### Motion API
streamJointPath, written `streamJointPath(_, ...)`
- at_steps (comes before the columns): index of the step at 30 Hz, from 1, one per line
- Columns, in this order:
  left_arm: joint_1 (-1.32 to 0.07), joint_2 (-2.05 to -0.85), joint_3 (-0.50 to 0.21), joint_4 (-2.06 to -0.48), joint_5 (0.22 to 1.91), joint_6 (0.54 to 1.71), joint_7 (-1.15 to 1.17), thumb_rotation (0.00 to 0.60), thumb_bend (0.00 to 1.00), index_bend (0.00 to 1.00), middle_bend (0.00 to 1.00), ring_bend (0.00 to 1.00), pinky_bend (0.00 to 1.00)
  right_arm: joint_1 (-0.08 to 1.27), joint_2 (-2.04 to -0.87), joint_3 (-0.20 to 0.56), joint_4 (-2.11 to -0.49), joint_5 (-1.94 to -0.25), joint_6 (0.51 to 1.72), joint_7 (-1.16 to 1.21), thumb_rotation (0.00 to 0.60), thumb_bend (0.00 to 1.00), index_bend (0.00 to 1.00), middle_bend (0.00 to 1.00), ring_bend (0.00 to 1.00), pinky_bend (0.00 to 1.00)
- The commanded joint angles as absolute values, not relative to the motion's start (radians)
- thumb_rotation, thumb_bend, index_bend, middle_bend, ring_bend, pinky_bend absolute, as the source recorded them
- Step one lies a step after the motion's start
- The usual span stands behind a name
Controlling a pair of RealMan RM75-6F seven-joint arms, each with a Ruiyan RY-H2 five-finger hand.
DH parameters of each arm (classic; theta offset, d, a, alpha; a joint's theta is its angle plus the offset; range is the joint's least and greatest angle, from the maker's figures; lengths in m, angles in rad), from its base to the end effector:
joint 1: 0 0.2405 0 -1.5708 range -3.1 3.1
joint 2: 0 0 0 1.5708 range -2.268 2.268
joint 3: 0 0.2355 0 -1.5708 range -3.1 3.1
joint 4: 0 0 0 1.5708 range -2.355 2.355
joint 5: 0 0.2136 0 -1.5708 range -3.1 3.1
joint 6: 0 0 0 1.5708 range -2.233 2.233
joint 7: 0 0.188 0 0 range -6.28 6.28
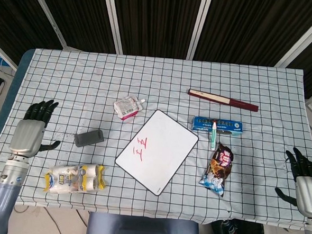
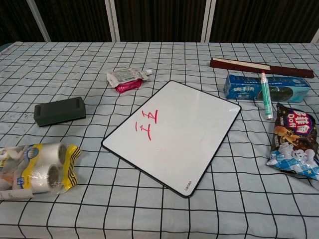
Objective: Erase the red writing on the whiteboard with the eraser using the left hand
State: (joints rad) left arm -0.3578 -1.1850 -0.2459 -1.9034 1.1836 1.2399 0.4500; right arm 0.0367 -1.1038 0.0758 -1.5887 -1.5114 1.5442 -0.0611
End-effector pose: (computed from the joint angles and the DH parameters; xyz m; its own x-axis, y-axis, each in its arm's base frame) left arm -0.1838 0.3124 0.1034 0.4146 0.0616 0.9079 0.9078 -0.0971 -0.4080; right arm -0.3009 -0.2148 0.1677 0.4844 0.0634 0.8725 -0.8748 0.0287 0.4836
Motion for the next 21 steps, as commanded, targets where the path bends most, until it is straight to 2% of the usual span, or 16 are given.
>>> streamJointPath(1,-0.423,-1.216,-0.263,-1.880,1.103,1.160,0.504,0.600,0.11,0.00,0.07,0.00,0.08,0.037,-1.104,0.076,-1.589,-1.511,1.543,-0.062,0.600,0.07,0.00,0.02,0.13,0.19)
streamJointPath(8,-0.498,-1.257,-0.257,-1.855,0.985,1.086,0.589,0.600,0.12,0.00,0.13,0.00,0.08,0.038,-1.106,0.076,-1.589,-1.510,1.542,-0.065,0.600,0.07,0.00,0.02,0.13,0.19)
streamJointPath(21,-0.563,-1.377,-0.227,-1.680,0.901,1.033,0.564,0.600,0.17,0.14,0.21,0.00,0.08,0.038,-1.104,0.079,-1.588,-1.504,1.540,-0.057,0.600,0.07,0.00,0.02,0.13,0.19)
